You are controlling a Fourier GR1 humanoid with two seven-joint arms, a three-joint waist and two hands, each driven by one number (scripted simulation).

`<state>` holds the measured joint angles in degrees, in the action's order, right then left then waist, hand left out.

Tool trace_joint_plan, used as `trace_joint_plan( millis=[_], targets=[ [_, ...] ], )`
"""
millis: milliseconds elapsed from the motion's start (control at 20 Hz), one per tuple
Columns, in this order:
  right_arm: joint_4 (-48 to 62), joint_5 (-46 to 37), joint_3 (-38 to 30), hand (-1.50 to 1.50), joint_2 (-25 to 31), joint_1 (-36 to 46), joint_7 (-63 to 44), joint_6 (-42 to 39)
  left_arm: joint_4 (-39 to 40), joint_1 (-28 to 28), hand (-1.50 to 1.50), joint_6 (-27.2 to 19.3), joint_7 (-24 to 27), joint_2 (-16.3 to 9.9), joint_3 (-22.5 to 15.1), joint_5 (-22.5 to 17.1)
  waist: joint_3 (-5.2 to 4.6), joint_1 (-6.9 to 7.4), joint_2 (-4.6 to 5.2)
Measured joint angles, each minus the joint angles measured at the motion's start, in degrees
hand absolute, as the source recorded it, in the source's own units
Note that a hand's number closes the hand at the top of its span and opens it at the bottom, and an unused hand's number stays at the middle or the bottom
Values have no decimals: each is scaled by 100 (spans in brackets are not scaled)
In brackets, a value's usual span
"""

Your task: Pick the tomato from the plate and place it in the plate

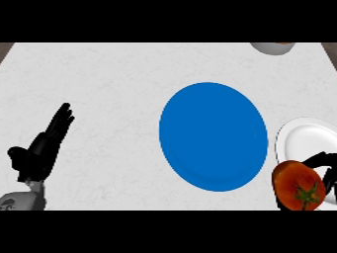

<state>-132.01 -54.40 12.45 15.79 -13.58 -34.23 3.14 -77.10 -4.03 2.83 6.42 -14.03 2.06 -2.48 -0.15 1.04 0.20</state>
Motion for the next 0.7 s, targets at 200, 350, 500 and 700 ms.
trace_joint_plan(
  millis=[200,350,500,700],
  targets=[
    [604,-632,479,150,-410,1312,-623,-405,7,-15,0,27,-19,-4,43,4,3,3,-5],
    [1421,-857,608,150,-746,1985,-668,-345,16,-15,0,11,10,41,44,51,8,-15,-7],
    [2134,-1079,698,150,-1088,2402,-664,-139,-110,105,0,-13,-12,106,25,93,10,-33,-11],
    [3062,-979,593,150,-1390,3051,-813,496,-30,-23,0,-45,-25,143,56,135,14,-30,-4]
  ],
)
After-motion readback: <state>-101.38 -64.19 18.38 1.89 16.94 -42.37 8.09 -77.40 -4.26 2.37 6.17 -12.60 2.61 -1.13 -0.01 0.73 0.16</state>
